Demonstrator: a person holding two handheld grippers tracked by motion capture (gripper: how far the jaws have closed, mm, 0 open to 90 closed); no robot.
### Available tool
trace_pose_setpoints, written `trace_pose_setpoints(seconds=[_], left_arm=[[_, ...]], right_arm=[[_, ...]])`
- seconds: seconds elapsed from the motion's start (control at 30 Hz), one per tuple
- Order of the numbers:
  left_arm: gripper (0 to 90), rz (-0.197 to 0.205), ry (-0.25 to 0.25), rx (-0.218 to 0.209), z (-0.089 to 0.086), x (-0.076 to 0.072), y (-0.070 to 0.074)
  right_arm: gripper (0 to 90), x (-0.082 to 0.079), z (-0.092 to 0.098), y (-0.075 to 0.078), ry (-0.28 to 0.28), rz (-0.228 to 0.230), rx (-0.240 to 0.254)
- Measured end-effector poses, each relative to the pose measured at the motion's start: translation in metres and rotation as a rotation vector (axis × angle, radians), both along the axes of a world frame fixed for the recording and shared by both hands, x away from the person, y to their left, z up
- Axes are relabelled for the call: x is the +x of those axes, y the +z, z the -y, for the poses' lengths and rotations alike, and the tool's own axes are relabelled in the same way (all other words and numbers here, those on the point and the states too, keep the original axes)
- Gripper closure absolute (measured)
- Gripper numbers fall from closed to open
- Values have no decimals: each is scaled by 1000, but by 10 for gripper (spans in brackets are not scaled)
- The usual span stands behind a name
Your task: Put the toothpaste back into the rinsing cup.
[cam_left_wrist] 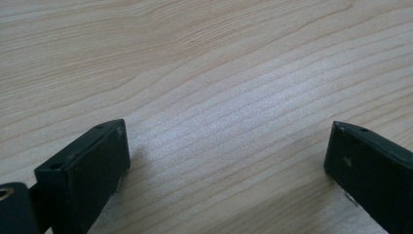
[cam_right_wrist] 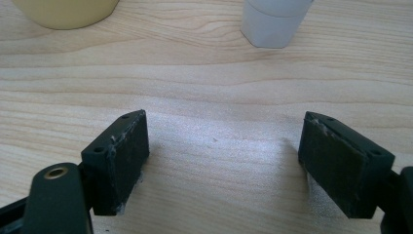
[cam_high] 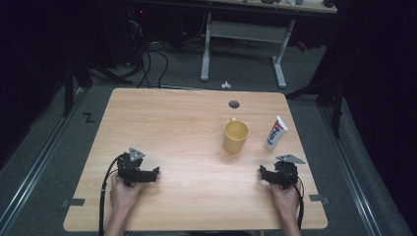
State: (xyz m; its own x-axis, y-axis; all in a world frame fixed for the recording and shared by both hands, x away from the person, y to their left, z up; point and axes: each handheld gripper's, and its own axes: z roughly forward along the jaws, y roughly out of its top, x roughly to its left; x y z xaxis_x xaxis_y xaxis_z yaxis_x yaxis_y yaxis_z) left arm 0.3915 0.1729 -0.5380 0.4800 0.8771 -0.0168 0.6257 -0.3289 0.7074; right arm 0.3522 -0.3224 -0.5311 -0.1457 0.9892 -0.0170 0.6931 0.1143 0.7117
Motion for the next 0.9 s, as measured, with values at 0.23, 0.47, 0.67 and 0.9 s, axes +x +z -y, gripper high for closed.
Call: trace_pose_setpoints(seconds=[0.23,0.47,0.67,0.9], left_arm=[[42,3,5,-2,0,0,0],[64,8,14,-4,-1,-1,0],[71,8,17,-4,-1,-1,1],[82,11,21,-5,-1,-1,1]], right_arm=[[204,0,0,0,-6,3,3],[207,-1,0,0,-12,3,2],[208,-1,0,0,-11,3,2],[266,-2,1,1,-27,11,5]])
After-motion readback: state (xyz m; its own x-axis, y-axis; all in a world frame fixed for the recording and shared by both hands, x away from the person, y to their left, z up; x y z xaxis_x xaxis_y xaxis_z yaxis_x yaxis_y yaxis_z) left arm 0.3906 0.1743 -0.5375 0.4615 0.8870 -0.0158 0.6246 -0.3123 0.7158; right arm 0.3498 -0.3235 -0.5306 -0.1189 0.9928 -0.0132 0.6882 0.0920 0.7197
